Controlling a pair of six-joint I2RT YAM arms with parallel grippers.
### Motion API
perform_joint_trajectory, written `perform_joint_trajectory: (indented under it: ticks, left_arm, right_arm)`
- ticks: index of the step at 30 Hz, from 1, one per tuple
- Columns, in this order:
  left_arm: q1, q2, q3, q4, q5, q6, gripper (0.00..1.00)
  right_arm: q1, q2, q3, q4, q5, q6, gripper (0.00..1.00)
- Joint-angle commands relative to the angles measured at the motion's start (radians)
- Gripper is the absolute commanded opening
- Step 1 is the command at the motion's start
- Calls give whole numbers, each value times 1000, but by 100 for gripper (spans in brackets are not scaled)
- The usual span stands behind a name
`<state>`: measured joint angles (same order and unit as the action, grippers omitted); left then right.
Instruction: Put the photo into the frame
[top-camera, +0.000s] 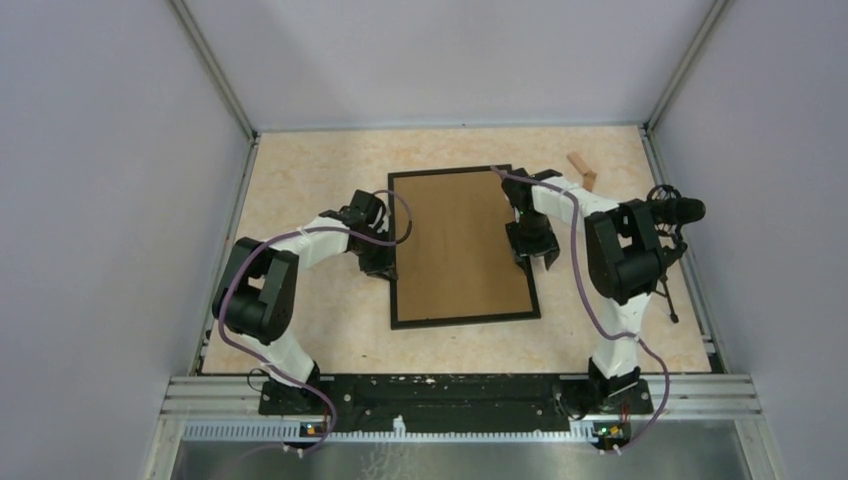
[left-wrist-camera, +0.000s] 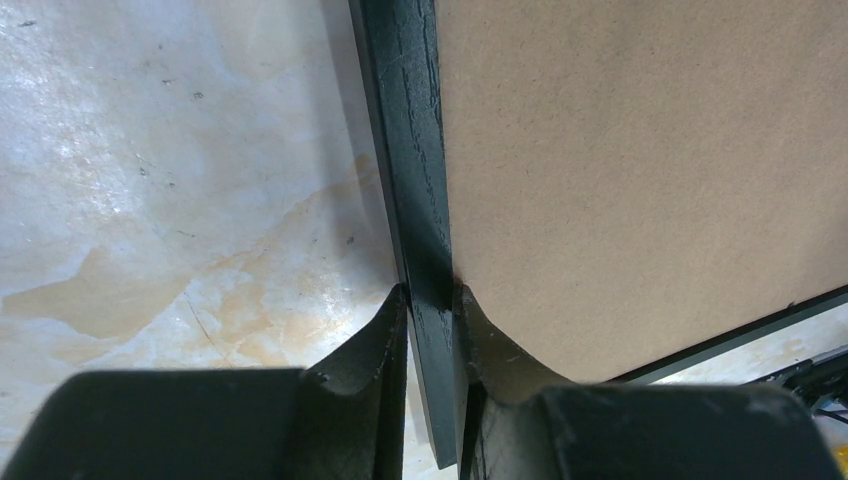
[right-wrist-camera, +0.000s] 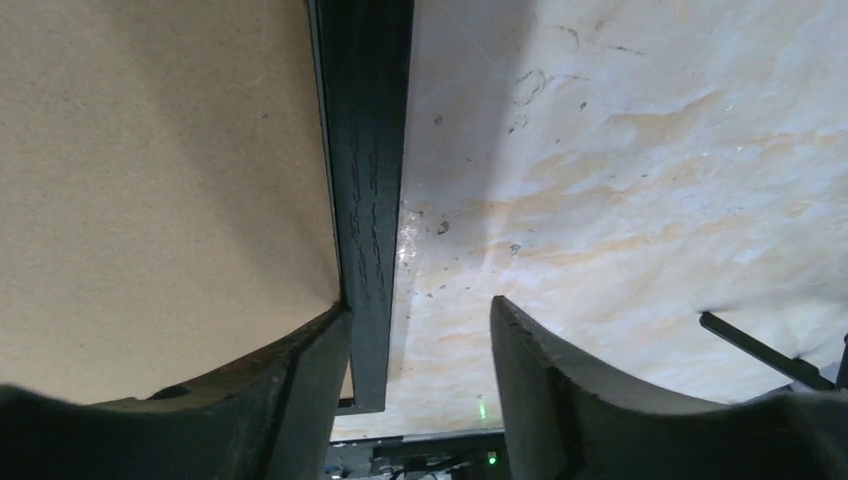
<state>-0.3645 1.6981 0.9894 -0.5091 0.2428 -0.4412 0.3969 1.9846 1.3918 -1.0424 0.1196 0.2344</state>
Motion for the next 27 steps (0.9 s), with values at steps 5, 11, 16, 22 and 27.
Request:
perform_joint_trajectory:
  ticks: [5,11,16,22,27]
  left_arm:
    - [9,69,-35,28,-167,70,0]
    - [9,71,-37,32,-163,70,0]
    - [8,66,-35,26,-176,76,0]
    - [9,69,-29,25,-174,79,0]
    - [9,70,-31,27,-171,81,0]
  right_arm:
    - [-72,-95,-24,344,-375,50,65]
    - [-197,-112,84,296,-420,13,60]
    - [-217,-60,135,311,-313,1,46]
    - [-225,62,229,299,-359,-12,37]
    - [-225,95,248,285,-324,-27,34]
